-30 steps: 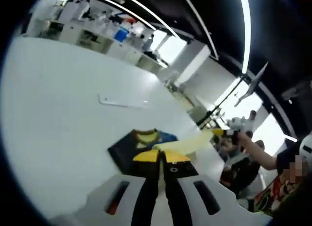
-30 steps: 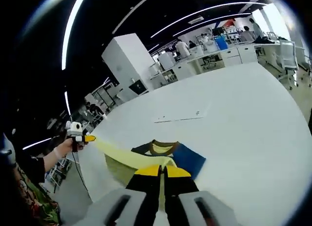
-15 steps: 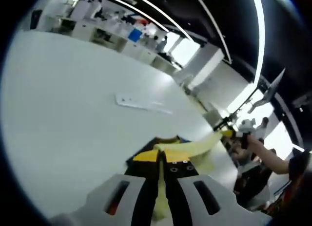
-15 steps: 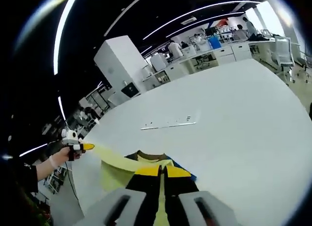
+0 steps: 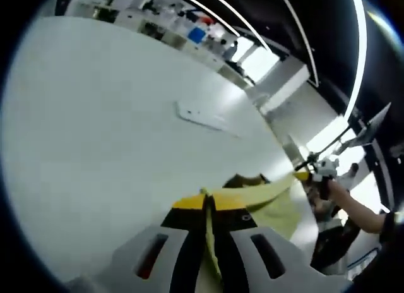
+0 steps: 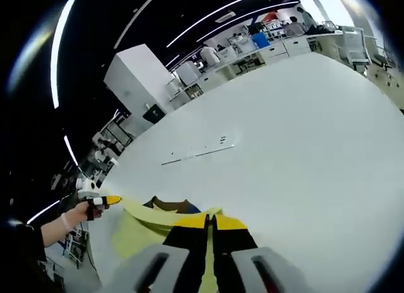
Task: Fold the garment on the visible template until the final outline fits inside the template.
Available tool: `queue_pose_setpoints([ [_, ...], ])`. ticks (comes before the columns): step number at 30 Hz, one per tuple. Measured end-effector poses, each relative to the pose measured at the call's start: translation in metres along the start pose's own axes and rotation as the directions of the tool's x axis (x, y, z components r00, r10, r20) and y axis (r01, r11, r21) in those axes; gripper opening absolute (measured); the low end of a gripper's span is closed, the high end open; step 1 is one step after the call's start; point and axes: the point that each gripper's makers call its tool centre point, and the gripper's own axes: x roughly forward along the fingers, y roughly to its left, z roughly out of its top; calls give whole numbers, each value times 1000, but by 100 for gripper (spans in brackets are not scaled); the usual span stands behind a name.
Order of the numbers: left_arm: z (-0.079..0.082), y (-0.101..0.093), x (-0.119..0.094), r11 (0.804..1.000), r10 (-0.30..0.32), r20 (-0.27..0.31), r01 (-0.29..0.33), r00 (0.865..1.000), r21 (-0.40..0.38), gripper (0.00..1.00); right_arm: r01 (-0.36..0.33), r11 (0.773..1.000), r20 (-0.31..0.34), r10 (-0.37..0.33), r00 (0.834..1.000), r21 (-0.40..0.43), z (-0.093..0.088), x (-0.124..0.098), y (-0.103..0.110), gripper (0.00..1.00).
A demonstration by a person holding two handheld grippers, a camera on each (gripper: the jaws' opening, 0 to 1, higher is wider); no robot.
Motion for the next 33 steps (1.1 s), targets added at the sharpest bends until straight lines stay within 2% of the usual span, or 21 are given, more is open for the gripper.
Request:
queue_pose_setpoints([
  [7, -7, 9, 5, 1000, 12, -16, -12, 1000, -5, 0, 26, 999, -53, -28, 998, -23, -15, 5, -10, 0],
  [12, -12, 15, 9, 1000, 25, -28, -25, 999, 2, 0, 37, 999, -64, -39, 997, -32, -19, 8, -14, 0],
  [14, -12, 16, 10, 1000, 27, -24, -27, 999, 1, 0, 42, 999, -56, -44, 997, -26, -17, 9, -16, 0],
  [16, -4, 12, 11, 999, 6, 22, -5, 1000, -41, 0, 42, 999, -40, -43, 998, -26, -13, 10, -14, 0],
  [17, 1, 11, 10, 999, 1, 41, 1, 999, -35, 0, 44, 998, -26, -45, 999, -33, -9, 9, -14, 0],
  [19, 2, 15, 11, 999, 26, 38, -27, 999, 28, 0, 42, 999, -10, -42, 999, -12, -5, 10, -16, 0],
  [20, 2, 16, 11, 999, 30, 40, -32, 999, 26, 0, 41, 999, -6, -41, 999, -11, -5, 11, -16, 0],
  [22, 1, 15, 14, 1000, 26, 44, -26, 999, 11, 0, 43, 999, -11, -43, 999, -19, -7, 14, -17, 0],
  [28, -6, 22, 19, 998, 54, 26, -55, 998, 36, 0, 56, 998, -37, -57, 998, -23, -15, 19, -22, 0],
  [31, -7, 23, 20, 996, 59, 19, -60, 998, 62, 0, 56, 998, -44, -57, 997, -26, -17, 19, -23, 0],
  [33, -5, 23, 19, 991, 60, 24, -63, 998, 118, 0, 58, 997, -52, -61, 997, -49, -18, 19, -24, 0],
])
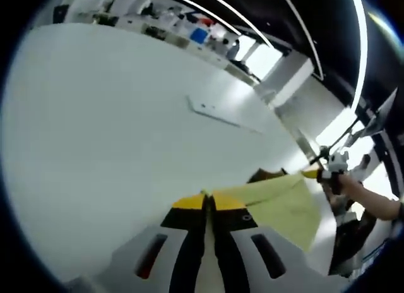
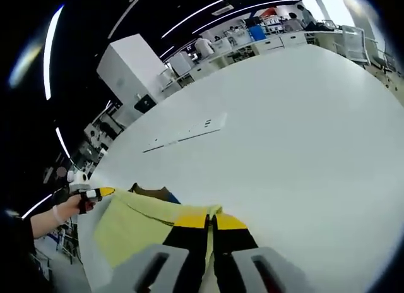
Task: Fold the garment on the visible template until the final outline fits inside the template.
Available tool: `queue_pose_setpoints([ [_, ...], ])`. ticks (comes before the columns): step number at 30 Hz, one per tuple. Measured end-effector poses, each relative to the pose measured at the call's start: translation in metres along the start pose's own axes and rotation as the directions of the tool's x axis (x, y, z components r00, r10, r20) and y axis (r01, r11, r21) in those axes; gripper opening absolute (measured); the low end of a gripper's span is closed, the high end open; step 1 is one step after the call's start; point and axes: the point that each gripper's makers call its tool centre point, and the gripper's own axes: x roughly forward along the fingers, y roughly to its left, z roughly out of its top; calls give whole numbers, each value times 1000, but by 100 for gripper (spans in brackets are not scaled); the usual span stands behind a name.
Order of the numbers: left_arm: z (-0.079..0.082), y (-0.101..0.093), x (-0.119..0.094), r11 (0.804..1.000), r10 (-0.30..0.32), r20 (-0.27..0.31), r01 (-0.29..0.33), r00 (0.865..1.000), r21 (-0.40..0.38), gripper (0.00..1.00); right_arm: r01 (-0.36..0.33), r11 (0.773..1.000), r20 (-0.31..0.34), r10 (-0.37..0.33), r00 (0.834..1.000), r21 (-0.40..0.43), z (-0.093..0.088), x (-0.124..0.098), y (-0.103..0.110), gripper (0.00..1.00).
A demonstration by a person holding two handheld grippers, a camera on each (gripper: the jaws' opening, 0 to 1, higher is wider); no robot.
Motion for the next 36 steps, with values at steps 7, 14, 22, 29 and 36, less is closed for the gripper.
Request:
queue_pose_setpoints([
  [7, 10, -1, -16, 994, -1, 9, 0, 1000, 106, 2, 23, 995, 2, -23, 1000, -99, 2, -12, 1, 8],
  [14, 17, 3, -33, 944, 20, -4, -17, 1000, 329, 17, 22, 965, 11, -19, 1000, -260, 11, -28, 1, 17],
  [22, 2, -7, -34, 820, 44, -97, 19, 994, 572, 22, 34, 783, -53, -85, 995, -621, 8, -31, 8, 25],
  [29, 2, -10, -24, 773, 48, -117, 37, 992, 633, 20, 1, 495, -117, -207, 971, -869, 2, -22, 3, 23],
  [36, -5, -4, -19, 733, 68, -156, 56, 985, 678, 20, -35, 409, -136, -222, 966, -912, 1, -10, 0, 18],
])
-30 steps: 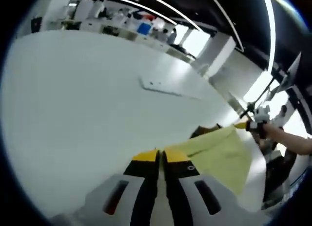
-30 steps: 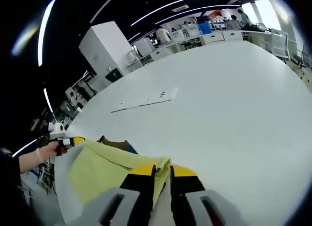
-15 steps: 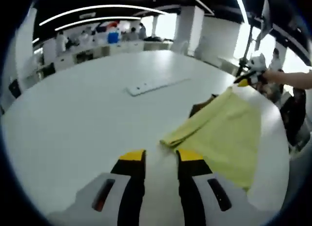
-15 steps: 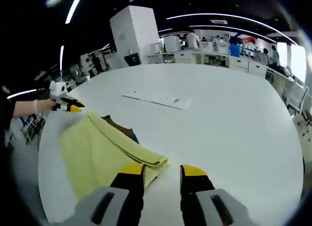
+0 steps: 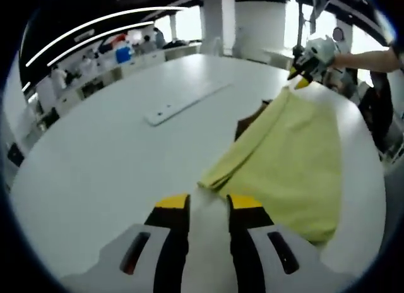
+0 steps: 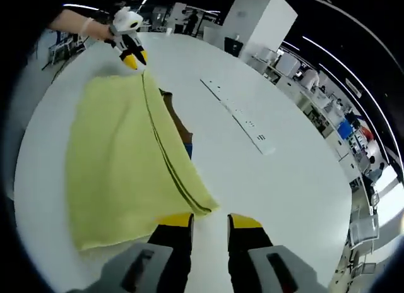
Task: Fold the garment on the visible template until the final outline fits inside the template.
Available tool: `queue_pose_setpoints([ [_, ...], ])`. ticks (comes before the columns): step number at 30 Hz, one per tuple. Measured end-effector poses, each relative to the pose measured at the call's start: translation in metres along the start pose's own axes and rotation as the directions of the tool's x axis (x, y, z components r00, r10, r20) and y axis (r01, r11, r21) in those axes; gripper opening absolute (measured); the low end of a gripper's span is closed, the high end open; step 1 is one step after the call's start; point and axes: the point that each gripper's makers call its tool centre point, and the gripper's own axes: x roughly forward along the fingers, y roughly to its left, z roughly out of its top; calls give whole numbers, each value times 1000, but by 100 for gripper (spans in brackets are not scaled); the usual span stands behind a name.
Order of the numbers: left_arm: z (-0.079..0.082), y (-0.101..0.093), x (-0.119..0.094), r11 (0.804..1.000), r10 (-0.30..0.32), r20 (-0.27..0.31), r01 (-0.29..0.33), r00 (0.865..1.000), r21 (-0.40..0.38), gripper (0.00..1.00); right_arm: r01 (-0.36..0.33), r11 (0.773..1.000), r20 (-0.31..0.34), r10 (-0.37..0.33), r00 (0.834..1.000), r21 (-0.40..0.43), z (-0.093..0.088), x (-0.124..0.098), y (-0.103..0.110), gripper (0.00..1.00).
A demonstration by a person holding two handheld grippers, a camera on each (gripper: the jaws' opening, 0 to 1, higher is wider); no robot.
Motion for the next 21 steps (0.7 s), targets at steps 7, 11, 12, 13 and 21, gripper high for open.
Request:
queue_pose_setpoints([
  [7, -3, 0, 5, 1000, 1, -16, 0, 1000, 30, 18, 1, 996, -32, -4, 999, -84, -5, 9, -4, 17],
  [11, -3, -1, 9, 1000, -8, -21, 8, 1000, 26, 18, -6, 995, -39, 2, 999, -104, -4, 12, -3, 16],
  [12, -3, -1, 9, 1000, -9, -23, 10, 1000, 29, 18, -7, 994, -38, 3, 999, -105, -4, 13, -3, 16],
  [13, -2, -1, 10, 1000, -9, -21, 10, 1000, 30, 18, -9, 994, -37, 5, 999, -108, -3, 13, -3, 15],
  [21, 1, 1, 18, 999, 0, -18, 0, 1000, 33, 17, -14, 993, -31, 10, 999, -119, -3, 18, -5, 14],
])
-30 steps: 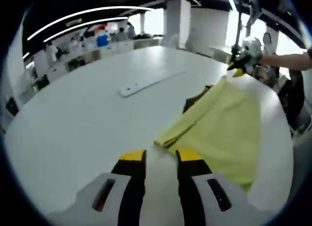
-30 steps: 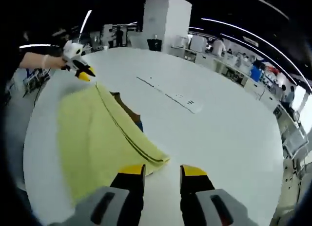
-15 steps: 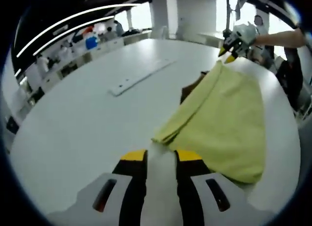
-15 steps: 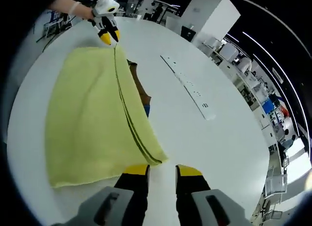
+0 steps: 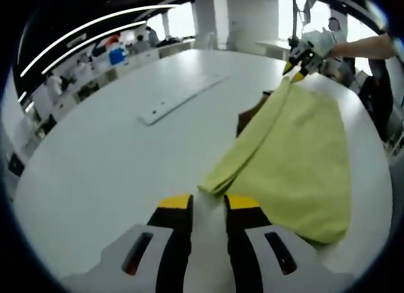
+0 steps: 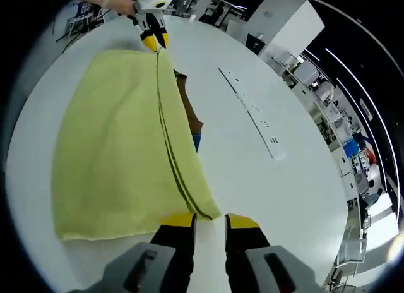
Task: Fold the garment on the visible template until the final outline fits inside the template.
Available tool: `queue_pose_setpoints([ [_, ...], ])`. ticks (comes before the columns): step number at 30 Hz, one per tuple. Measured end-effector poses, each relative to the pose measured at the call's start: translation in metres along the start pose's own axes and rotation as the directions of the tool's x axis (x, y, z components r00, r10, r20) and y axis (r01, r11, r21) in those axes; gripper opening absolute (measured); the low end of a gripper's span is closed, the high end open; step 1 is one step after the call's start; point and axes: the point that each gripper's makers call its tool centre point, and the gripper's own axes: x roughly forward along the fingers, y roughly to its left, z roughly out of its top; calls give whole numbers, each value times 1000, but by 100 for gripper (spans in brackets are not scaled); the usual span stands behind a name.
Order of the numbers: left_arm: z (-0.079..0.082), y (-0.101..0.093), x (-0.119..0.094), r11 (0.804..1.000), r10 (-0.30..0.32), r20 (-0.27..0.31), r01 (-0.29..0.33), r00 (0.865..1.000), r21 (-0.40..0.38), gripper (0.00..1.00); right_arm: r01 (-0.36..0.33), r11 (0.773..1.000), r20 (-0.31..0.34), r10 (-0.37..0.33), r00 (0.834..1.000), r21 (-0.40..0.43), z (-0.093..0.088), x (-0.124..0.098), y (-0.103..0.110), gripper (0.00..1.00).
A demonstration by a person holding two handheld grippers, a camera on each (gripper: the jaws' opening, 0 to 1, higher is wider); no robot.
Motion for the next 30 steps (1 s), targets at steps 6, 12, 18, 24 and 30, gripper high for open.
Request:
queue_pose_setpoints([
  [6, 3, 0, 4, 1000, -2, 8, 2, 1000, 8, 16, 1, 1000, 7, -1, 1000, -6, 2, 2, 0, 13],
  [12, 12, 0, 6, 1000, 0, 34, -1, 999, 31, 4, -7, 1000, 17, 7, 1000, 4, 5, 2, 1, 0],
  [18, 15, 1, 5, 1000, -6, 43, 6, 999, -3, 0, -4, 1000, 25, 3, 1000, 30, 8, 1, 0, 0],
  [24, 17, 9, 6, 987, 16, 73, -4, 997, -158, 0, 9, 987, 46, -16, 999, 158, 13, 1, -9, 0],
  [30, 9, 14, 11, 961, 32, 51, -17, 998, -277, 0, 25, 960, 26, -34, 999, 280, 13, 10, -16, 0],
])
